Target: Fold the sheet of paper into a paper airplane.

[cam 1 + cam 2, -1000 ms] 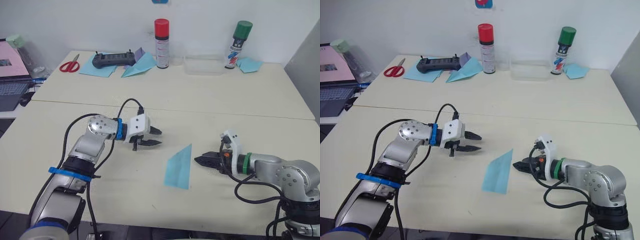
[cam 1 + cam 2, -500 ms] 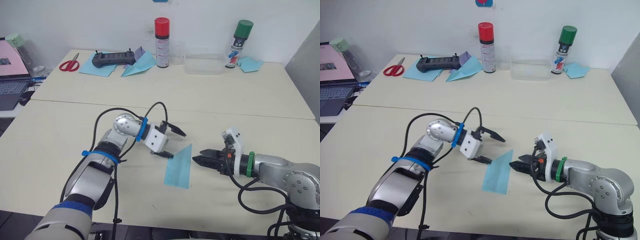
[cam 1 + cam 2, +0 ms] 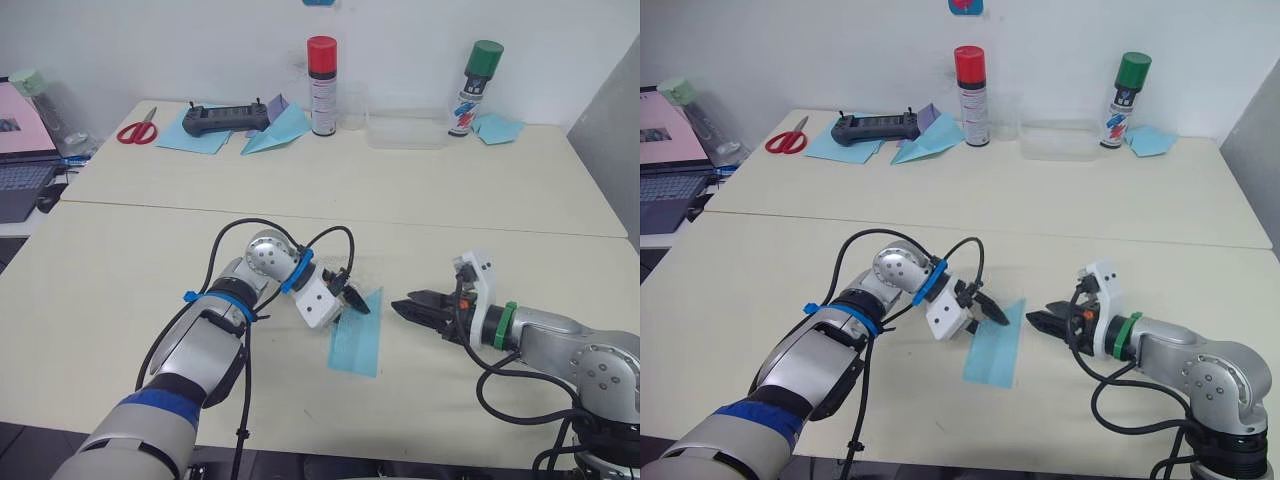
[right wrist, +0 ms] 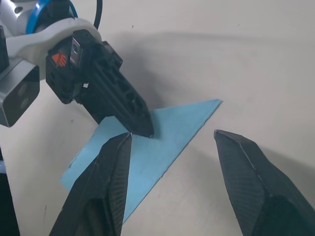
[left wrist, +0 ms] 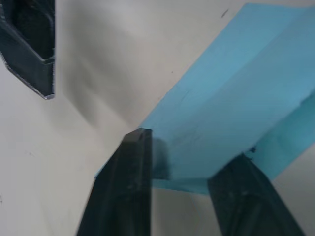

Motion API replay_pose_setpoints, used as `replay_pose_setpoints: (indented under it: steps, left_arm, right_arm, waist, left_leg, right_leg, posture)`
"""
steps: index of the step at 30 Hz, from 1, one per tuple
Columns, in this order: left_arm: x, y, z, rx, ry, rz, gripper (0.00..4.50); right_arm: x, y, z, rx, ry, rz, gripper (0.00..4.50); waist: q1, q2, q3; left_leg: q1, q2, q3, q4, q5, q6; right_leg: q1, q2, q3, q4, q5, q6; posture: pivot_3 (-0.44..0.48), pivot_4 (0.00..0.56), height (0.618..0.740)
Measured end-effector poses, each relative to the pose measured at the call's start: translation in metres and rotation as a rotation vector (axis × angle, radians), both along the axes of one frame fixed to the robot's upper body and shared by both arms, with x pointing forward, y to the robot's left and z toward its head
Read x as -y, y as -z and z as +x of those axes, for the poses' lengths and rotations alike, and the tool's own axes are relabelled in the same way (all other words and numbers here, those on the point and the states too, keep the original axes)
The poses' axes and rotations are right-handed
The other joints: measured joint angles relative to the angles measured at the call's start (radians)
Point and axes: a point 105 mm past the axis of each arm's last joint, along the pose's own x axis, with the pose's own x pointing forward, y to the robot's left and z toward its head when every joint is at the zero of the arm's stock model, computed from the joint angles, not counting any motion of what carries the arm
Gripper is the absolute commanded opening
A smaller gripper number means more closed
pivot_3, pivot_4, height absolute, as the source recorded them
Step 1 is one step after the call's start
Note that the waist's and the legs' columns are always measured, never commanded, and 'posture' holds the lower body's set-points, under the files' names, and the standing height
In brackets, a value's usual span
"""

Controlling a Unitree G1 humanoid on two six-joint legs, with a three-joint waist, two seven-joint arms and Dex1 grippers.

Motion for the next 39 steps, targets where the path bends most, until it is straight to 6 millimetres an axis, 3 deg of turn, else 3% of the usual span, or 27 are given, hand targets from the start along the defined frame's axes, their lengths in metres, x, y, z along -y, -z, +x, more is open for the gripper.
replay_pose_setpoints:
  steps: [2,6,12,16,22,28,31,36,39]
  left_arm:
    - [0.0,-0.003,0.001,0.012,0.005,0.004,0.02]
    - [-0.011,-0.012,0.01,0.031,-0.051,0.013,0.02]
    - [-0.078,-0.028,0.022,0.036,-0.281,0.208,0.02]
    - [-0.107,-0.031,0.004,-0.041,-0.486,0.35,0.02]
    - [-0.093,-0.024,-0.016,-0.127,-0.746,0.33,0.02]
    - [-0.065,-0.016,0.001,-0.162,-0.981,0.213,0.02]
    - [-0.053,-0.017,0.007,-0.158,-1.008,0.183,0.77]
    - [-0.053,-0.022,0.008,-0.171,-1.019,0.169,2.29]
    - [-0.061,-0.029,0.0,-0.223,-1.008,0.15,3.2]
  right_arm:
    - [-0.001,-0.001,0.001,0.007,0.002,0.007,2.78]
    - [-0.002,0.003,0.006,0.008,0.006,0.003,2.78]
    - [-0.002,0.006,0.012,0.044,-0.014,-0.023,2.78]
    - [-0.008,0.006,0.012,0.099,-0.073,-0.033,2.78]
    - [-0.015,0.007,0.01,0.16,-0.14,-0.038,2.78]
    - [-0.012,0.011,0.013,0.198,-0.167,-0.065,2.78]
    - [-0.01,0.013,0.017,0.205,-0.168,-0.074,2.78]
    - [-0.008,0.013,0.02,0.239,-0.183,-0.1,2.78]
    - [-0.011,0.01,0.018,0.294,-0.226,-0.124,3.34]
  waist:
    - [0.0,0.0,0.0]
    - [-0.007,0.0,0.0]
    - [-0.03,0.001,0.0]
    - [-0.034,0.003,0.002]
    - [-0.021,0.004,0.002]
    - [-0.015,0.004,0.002]
    - [-0.017,0.004,0.003]
    - [-0.021,0.004,0.003]
    - [-0.023,0.004,0.003]
  left_leg:
    - [0.0,0.0,0.0,0.0,0.0,0.0]
    - [0.0,0.0,0.0,0.0,0.0,0.0]
    - [0.001,0.002,-0.001,-0.001,0.0,0.0]
    - [0.001,0.003,-0.001,-0.001,0.0,0.0]
    - [0.002,0.003,-0.002,0.0,0.0,0.0]
    - [0.005,0.002,-0.001,0.003,0.0,0.0]
    - [0.005,0.002,0.0,0.003,0.0,0.0]
    - [0.006,0.003,0.0,0.002,0.0,0.0]
    - [0.005,0.003,0.0,0.002,0.0,0.0]
  right_leg:
    - [0.0,0.0,0.0,0.0,0.0,0.0]
    - [0.0,0.0,0.0,0.0,0.0,0.0]
    - [0.0,0.002,-0.001,0.001,0.001,-0.001]
    - [0.0,0.002,-0.001,0.001,0.002,-0.003]
    - [0.001,0.002,-0.002,0.001,-0.001,0.001]
    - [0.004,0.002,0.0,0.002,0.0,0.001]
    - [0.004,0.002,0.001,0.002,0.0,0.001]
    - [0.003,0.002,0.001,0.004,0.0,0.0]
    - [0.001,0.003,0.001,0.007,0.0,0.0]
  posture:
    - [0.0,0.15,0.74]
    - [0.0,0.15,0.74]
    - [0.0,0.15,0.74]
    - [0.0,0.15,0.74]
    - [0.0,0.15,0.74]
    - [0.0,0.15,0.74]
    - [0.0,0.15,0.74]
    - [0.0,0.15,0.74]
    - [0.0,0.15,0.74]
